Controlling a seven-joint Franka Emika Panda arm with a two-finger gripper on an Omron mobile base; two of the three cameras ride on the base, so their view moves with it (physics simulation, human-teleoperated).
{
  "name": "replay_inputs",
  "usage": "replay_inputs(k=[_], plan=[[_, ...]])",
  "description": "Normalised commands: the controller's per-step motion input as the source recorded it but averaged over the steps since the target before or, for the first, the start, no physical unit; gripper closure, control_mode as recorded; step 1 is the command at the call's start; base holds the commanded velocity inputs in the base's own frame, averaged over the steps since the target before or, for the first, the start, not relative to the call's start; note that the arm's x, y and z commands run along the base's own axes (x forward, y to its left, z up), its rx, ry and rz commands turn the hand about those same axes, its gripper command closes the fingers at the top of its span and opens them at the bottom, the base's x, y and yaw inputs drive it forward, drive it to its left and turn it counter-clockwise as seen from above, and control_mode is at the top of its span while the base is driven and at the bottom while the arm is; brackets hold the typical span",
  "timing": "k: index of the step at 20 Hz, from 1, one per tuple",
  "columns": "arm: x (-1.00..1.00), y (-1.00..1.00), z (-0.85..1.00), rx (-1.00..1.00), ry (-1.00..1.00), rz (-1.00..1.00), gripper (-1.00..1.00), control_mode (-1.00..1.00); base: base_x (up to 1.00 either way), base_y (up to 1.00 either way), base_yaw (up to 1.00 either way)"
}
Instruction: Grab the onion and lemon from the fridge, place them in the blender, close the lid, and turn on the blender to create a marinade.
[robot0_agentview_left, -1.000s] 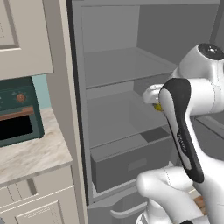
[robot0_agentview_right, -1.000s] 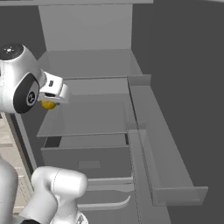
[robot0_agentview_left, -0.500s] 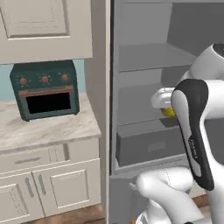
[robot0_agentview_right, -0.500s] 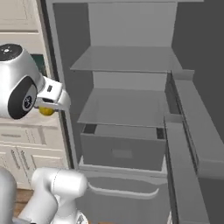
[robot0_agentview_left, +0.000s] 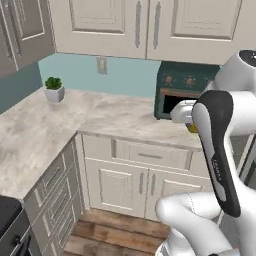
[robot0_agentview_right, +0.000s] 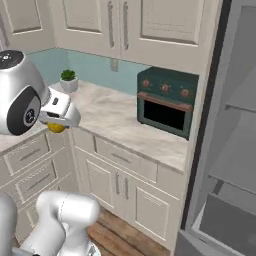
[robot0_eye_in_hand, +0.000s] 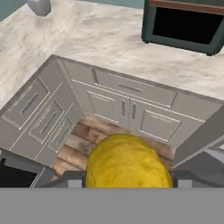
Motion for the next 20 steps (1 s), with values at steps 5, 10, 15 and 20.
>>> replay_inputs(k=[5,10,15,20], plan=[[0.0,0.0,0.0,0.0,0.0,0.0,1.0,1.0,-0.01,0.69,0.9],[0.0,0.0,0.0,0.0,0.0,0.0,1.0,1.0,0.0,0.48,0.96],[0.0,0.0,0.0,0.0,0.0,0.0,1.0,1.0,0.0,0.2,1.0],[0.0,0.0,0.0,0.0,0.0,0.0,1.0,1.0,0.0,0.15,1.0]])
